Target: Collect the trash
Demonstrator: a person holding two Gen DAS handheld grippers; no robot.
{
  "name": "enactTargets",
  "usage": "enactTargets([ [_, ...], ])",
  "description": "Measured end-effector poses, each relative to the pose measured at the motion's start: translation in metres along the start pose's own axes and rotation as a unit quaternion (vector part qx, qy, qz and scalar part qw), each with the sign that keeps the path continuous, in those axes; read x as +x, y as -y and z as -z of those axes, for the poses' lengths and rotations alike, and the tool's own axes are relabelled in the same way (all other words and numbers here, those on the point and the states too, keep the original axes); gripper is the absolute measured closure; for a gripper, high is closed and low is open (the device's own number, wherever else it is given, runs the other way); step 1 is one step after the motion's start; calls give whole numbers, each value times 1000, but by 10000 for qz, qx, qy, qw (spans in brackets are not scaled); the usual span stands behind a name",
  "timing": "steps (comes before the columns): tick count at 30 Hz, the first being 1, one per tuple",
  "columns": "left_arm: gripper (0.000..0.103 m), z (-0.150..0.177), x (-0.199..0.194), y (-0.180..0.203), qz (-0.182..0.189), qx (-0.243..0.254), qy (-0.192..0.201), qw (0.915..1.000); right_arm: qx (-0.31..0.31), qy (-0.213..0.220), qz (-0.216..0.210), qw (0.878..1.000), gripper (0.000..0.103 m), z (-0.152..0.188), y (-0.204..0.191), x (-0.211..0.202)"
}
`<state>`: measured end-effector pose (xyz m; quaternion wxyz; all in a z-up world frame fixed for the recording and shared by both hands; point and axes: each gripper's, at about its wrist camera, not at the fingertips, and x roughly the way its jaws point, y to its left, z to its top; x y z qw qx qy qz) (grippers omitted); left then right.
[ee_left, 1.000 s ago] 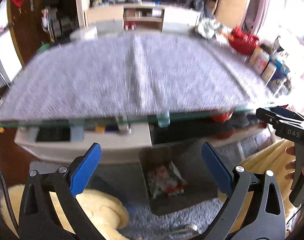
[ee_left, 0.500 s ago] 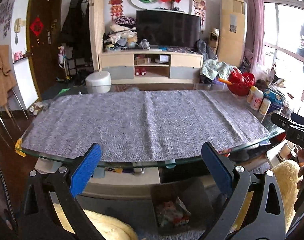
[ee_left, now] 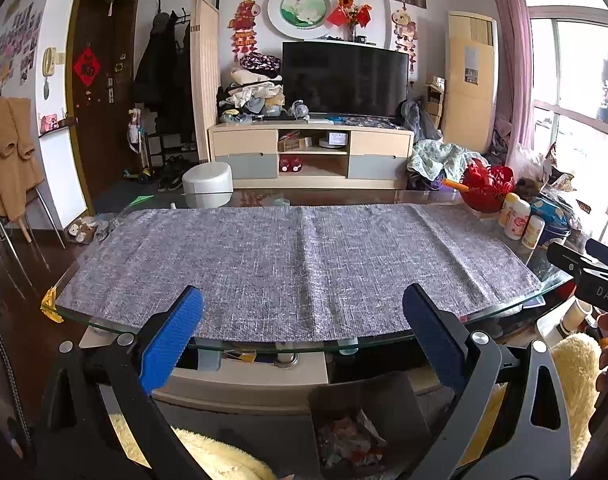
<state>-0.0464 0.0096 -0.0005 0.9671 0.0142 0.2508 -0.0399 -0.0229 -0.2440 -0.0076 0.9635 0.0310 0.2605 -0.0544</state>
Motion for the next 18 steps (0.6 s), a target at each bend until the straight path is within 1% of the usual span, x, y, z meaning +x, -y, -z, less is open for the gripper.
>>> enactTargets([
  [18,8,-2,0,-1,50,36,36,10000,-9,46,-31,10000,3,-3,-6,0],
])
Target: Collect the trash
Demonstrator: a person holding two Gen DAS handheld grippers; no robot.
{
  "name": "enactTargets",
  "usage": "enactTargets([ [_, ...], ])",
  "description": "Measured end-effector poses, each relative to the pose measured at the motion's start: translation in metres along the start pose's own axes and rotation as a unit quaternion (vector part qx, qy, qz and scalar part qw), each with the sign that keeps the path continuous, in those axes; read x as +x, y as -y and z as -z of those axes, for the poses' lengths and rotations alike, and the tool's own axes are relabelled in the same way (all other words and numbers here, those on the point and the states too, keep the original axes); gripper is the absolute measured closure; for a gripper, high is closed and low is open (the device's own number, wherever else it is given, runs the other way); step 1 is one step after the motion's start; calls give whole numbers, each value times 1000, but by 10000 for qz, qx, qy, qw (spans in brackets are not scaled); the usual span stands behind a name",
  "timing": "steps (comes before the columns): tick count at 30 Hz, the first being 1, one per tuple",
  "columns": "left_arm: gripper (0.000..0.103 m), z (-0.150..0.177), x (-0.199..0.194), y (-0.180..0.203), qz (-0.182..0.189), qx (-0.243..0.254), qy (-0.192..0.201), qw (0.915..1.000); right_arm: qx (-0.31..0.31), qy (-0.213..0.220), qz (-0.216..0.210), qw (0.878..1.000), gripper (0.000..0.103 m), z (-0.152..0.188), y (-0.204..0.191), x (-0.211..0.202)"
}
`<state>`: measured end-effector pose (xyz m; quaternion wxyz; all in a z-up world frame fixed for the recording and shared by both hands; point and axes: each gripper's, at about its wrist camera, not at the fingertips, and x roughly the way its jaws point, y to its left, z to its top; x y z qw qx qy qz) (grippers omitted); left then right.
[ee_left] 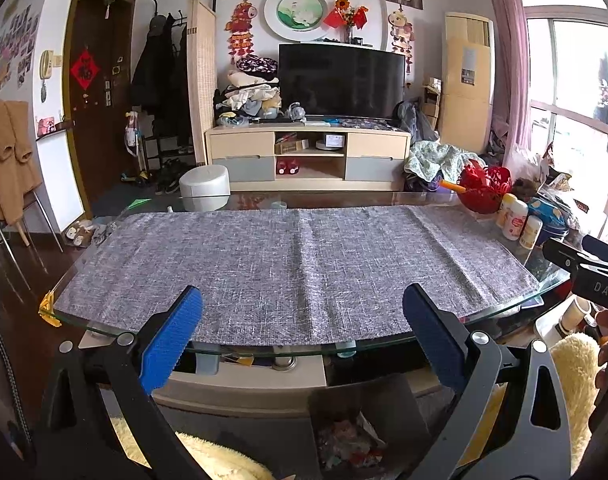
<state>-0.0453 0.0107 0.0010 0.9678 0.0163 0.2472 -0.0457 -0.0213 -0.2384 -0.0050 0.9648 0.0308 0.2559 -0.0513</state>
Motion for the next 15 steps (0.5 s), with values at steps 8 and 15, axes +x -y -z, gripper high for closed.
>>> enactTargets([
  [8,8,-3,1,2,49,46,8,10000,-10,0,0,10000,3,-2,0,-1],
  [15,8,-6,3,2,62,47,17,10000,-19,-28,20,10000,3,-5,-2,1],
])
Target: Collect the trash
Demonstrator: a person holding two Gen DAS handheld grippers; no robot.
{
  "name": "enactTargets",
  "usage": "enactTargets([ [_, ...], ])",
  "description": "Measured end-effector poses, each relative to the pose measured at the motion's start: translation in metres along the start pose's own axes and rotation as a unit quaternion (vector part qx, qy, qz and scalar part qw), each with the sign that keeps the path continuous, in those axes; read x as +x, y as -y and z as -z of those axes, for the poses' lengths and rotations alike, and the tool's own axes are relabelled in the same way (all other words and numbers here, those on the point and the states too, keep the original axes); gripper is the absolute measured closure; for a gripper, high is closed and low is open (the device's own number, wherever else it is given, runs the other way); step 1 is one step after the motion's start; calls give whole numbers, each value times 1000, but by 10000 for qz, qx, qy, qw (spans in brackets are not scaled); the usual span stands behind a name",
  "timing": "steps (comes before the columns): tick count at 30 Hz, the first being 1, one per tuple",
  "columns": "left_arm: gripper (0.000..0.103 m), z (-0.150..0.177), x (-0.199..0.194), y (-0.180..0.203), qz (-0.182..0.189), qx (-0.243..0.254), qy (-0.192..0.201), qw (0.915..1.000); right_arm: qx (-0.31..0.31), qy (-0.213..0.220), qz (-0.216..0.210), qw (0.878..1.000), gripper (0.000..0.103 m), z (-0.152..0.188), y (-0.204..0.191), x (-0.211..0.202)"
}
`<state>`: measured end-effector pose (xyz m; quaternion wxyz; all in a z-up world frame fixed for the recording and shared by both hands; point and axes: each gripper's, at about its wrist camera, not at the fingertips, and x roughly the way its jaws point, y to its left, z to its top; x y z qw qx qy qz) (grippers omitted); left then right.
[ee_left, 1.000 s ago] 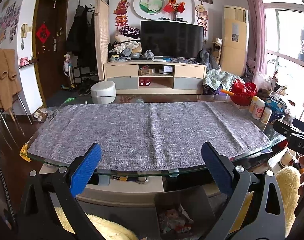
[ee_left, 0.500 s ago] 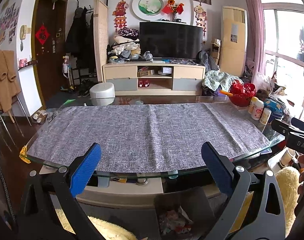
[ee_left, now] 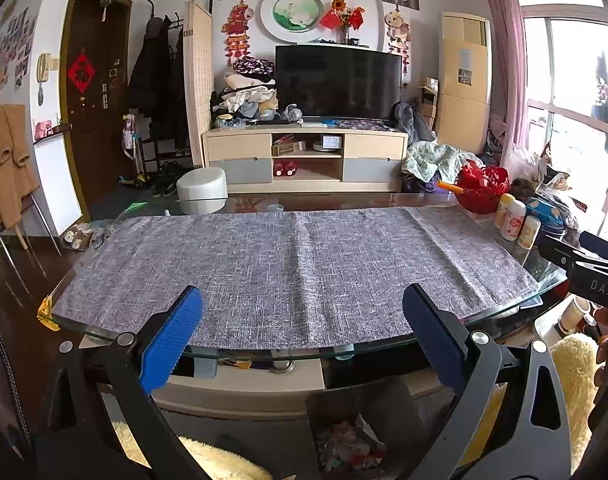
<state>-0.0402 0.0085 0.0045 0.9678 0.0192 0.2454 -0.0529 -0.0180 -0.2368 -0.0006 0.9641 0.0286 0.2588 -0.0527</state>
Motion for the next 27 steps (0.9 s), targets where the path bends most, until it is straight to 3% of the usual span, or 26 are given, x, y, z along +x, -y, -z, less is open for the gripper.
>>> enactTargets([
  [27,8,-2,1,6,16,-15,26,10000,-2,7,13,10000,3,-2,1,0],
])
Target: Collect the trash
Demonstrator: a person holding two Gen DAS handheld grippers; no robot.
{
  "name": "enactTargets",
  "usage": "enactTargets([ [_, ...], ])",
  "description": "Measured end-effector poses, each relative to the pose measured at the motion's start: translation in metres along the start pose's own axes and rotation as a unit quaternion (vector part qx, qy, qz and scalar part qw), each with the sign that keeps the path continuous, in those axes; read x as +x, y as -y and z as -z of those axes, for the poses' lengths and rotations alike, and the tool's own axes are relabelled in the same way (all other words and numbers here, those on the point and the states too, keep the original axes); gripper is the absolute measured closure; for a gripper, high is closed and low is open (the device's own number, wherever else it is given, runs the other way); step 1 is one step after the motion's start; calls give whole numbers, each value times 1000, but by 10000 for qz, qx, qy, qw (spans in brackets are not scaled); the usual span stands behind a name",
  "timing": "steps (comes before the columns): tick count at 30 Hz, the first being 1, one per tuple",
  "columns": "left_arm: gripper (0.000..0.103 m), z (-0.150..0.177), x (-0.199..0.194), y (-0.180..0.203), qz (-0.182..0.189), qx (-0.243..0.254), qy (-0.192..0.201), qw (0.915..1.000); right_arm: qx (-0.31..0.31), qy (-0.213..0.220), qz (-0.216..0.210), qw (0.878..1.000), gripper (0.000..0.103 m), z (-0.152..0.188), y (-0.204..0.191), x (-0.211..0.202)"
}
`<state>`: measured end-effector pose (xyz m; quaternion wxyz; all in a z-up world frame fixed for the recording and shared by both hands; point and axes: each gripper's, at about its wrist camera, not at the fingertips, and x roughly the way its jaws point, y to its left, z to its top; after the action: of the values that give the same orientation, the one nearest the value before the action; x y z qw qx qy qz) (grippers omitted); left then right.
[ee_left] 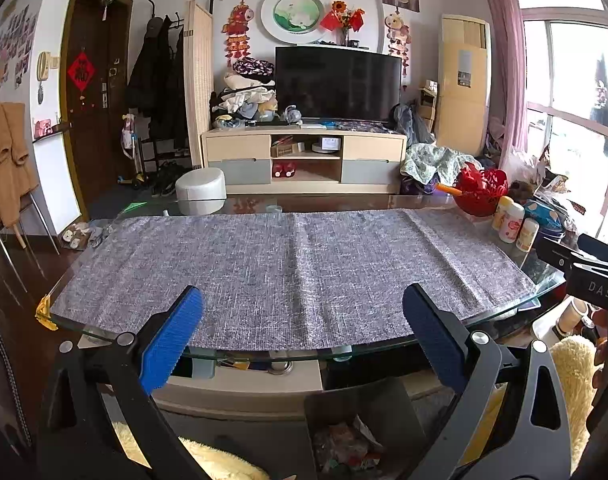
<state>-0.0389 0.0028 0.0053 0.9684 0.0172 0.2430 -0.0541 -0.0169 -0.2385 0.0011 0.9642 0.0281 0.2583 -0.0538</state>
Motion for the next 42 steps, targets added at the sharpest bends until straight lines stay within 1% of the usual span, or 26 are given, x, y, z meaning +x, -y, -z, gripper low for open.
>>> enactTargets([
  [42,8,-4,-5,-4,-21,-24,43,10000,131,-6,49,9999,3,0,-2,-4],
])
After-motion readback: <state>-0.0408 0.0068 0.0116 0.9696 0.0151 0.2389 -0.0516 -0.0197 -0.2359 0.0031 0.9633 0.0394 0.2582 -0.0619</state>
